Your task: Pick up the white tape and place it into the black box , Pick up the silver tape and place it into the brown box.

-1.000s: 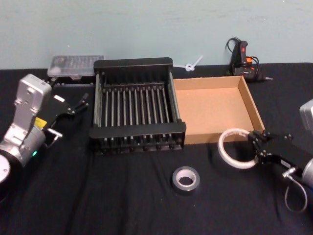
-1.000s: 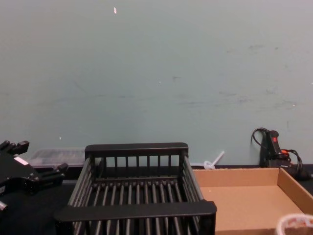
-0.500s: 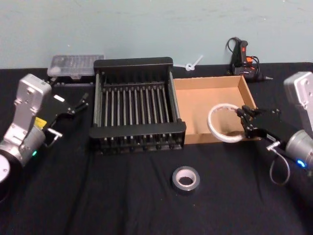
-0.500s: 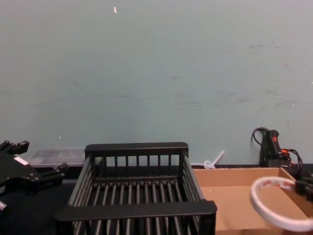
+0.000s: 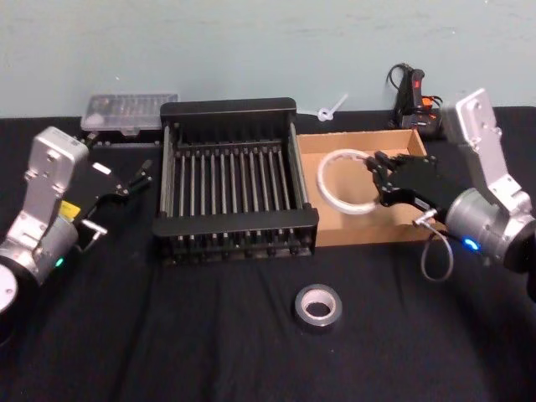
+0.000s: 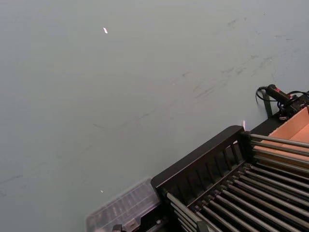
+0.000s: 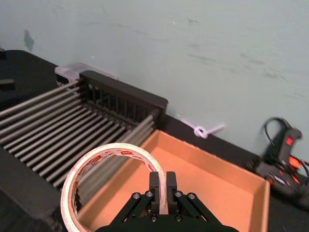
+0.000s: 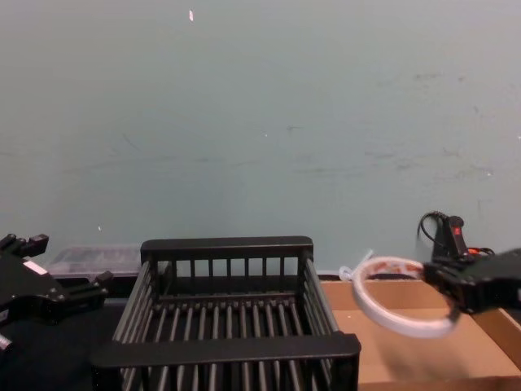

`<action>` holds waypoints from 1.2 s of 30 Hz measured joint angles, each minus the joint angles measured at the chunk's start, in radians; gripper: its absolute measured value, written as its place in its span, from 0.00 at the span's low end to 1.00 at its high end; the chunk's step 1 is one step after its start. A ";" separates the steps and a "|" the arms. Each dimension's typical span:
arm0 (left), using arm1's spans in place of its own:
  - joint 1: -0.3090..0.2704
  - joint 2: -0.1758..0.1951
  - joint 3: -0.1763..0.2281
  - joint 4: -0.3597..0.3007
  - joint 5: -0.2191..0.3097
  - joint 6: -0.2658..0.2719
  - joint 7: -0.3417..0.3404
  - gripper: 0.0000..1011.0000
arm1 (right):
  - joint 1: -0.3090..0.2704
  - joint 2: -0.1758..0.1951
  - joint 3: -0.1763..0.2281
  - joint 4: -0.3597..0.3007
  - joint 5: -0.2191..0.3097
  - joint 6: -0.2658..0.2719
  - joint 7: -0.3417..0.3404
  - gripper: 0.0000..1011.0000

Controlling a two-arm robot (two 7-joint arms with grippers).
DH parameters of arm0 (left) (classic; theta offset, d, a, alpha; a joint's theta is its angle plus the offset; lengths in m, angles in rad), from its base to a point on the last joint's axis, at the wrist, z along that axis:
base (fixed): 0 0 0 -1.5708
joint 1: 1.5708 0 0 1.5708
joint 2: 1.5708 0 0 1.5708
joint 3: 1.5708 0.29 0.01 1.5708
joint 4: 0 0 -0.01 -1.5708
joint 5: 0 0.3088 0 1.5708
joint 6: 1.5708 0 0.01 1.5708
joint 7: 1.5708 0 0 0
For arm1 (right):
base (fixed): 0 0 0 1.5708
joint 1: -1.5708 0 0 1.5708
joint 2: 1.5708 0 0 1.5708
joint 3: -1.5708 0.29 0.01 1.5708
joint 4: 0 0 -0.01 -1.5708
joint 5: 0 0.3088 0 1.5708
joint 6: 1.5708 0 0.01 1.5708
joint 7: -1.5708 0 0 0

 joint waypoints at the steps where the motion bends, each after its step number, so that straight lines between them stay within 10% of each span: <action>1: 0.000 0.000 0.000 0.000 0.000 0.000 0.000 0.99 | 0.008 -0.004 -0.005 0.005 -0.003 0.000 0.001 0.09; 36: 0.000 0.000 0.000 0.000 0.000 0.000 0.000 0.99 | 0.240 -0.165 -0.155 0.257 -0.087 -0.044 0.049 0.09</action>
